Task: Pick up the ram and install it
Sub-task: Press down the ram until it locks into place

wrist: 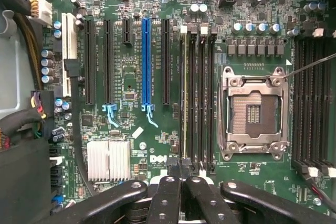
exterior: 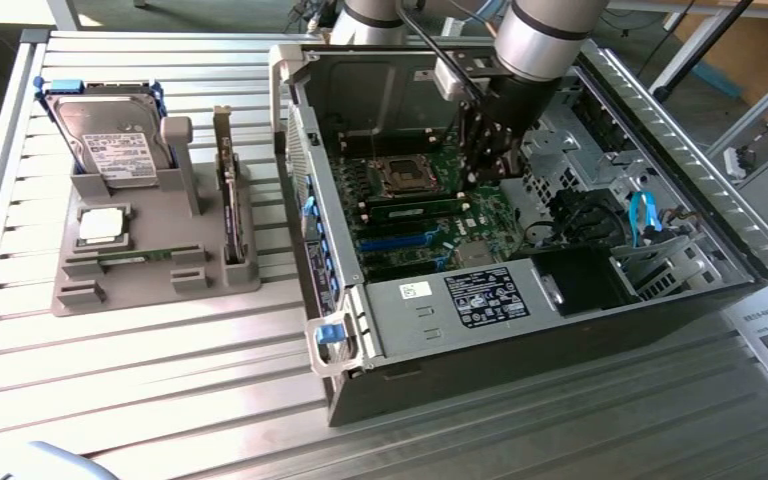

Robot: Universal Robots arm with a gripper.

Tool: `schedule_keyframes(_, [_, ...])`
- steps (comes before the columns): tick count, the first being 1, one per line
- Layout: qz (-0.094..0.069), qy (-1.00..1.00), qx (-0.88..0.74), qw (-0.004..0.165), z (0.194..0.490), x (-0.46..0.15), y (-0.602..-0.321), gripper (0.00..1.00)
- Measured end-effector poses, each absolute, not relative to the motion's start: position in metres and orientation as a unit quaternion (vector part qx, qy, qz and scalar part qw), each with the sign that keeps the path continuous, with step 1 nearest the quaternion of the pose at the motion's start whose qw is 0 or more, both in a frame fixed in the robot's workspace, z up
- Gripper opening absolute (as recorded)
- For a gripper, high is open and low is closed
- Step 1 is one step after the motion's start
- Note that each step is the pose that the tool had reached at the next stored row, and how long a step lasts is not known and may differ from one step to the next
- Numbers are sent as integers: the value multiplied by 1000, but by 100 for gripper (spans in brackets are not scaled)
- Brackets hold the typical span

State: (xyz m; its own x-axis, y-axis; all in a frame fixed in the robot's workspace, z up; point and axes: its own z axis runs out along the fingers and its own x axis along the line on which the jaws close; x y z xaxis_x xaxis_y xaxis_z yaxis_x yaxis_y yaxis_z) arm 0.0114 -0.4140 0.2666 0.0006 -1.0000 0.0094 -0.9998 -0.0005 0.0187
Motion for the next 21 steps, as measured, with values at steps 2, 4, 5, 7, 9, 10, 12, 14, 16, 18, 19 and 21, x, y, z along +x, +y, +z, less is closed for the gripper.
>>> schedule_keyframes(2, [-3,-707,707,10,264,11,-414,10])
schedule_keyframes(4, [-3,-707,707,10,262,12,-414,10])
schedule_keyframes(5, [-3,-707,707,10,261,12,-414,10])
schedule_keyframes(7, [-3,-707,707,10,259,12,-415,10])
schedule_keyframes(9, [-3,-707,707,10,256,12,-415,10])
schedule_keyframes(10, [-3,-707,707,10,255,12,-415,10])
schedule_keyframes(12, [-3,-707,707,10,254,12,-415,10])
schedule_keyframes(14, [-3,-707,707,10,254,12,-415,10])
schedule_keyframes(16, [-3,-707,707,10,254,12,-415,10])
schedule_keyframes(18, [-3,-707,707,10,254,14,-415,10])
schedule_keyframes(19, [-3,-707,707,10,254,16,-415,10])
schedule_keyframes(21, [-3,-707,707,10,254,22,-415,10])
